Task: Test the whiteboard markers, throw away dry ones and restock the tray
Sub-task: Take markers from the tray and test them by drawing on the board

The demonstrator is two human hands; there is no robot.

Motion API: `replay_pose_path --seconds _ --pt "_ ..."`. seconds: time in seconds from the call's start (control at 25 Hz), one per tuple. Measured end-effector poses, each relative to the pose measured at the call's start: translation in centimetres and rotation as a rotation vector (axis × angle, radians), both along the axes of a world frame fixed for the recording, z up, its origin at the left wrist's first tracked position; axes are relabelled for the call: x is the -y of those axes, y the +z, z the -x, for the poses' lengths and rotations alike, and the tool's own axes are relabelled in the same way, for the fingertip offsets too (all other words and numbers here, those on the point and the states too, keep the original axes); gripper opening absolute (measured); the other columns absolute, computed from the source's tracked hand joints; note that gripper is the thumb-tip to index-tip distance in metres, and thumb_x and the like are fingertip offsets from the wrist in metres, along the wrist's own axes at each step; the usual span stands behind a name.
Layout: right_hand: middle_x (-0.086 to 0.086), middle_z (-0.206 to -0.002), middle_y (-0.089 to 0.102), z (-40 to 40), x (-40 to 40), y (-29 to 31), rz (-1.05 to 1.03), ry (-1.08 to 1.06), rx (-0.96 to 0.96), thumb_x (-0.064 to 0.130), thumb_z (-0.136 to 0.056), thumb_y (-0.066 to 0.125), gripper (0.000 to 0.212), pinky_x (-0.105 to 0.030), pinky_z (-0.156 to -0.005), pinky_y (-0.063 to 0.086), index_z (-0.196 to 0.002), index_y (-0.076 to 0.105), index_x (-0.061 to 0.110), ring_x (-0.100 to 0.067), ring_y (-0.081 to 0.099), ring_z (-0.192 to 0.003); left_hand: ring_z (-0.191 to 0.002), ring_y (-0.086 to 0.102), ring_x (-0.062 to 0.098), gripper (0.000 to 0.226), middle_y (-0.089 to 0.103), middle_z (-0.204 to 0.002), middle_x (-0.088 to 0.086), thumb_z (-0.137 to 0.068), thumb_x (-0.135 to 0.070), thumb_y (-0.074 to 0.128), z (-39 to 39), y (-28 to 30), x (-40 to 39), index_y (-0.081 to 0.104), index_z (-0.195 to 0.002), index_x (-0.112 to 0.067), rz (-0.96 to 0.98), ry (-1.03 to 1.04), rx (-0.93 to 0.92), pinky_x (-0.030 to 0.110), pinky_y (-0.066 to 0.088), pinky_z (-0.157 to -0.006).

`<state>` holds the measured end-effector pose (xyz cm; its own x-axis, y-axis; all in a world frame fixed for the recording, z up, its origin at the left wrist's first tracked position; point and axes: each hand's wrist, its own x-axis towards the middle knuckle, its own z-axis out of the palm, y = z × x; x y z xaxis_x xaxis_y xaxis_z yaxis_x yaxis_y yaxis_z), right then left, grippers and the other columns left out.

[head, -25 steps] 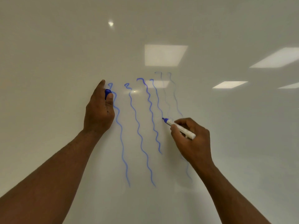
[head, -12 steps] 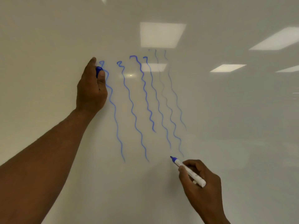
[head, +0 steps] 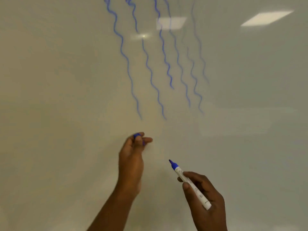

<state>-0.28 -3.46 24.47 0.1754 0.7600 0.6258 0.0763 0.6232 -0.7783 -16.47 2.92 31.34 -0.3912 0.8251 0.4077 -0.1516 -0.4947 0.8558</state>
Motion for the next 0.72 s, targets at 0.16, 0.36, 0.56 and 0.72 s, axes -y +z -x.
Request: replay_pose_path --seconds 0.16,0.36,0.56,0.72 --pt "0.006 -0.092 0.073 1.0 1.8 -2.6 0.08 0.095 0.061 0.043 -0.082 0.055 0.025 -0.02 -0.059 0.049 -0.101 0.069 0.036 -0.017 0.061 -0.065 -0.109 0.065 0.027 0.024 0.074 -0.103 0.011 -0.103 -0.021 0.037 -0.4 -6.2 3.2 0.055 -0.115 -0.01 0.29 -0.213 0.263 0.035 0.047 -0.098" --pt "0.007 -0.077 0.07 2.2 3.8 -6.2 0.204 0.158 0.164 0.029 -0.086 0.06 0.019 -0.017 -0.053 0.044 -0.103 0.068 0.035 -0.007 0.056 -0.056 -0.104 0.066 0.033 0.019 0.073 -0.104 0.017 -0.104 -0.022 0.035 -0.3 -10.1 5.4 0.05 -0.111 -0.015 0.459 -0.276 0.516 0.038 0.049 -0.09" --pt "0.014 -0.079 0.07 2.9 4.4 -7.4 0.269 0.124 0.212 0.026 -0.086 0.059 0.021 -0.015 -0.053 0.046 -0.104 0.065 0.033 -0.011 0.061 -0.061 -0.092 0.071 0.026 0.022 0.073 -0.105 0.015 -0.103 -0.027 0.033 -0.7 -11.6 6.9 0.051 -0.112 -0.016 0.504 -0.291 0.574 0.037 0.051 -0.083" --pt "0.018 -0.083 0.069 3.3 4.4 -7.9 0.283 0.099 0.256 0.028 -0.086 0.058 0.021 -0.013 -0.051 0.045 -0.104 0.062 0.039 -0.011 0.061 -0.062 -0.093 0.07 0.025 0.023 0.073 -0.105 0.014 -0.104 -0.027 0.032 -0.5 -12.4 7.3 0.051 -0.112 -0.017 0.523 -0.291 0.561 0.038 0.053 -0.083"
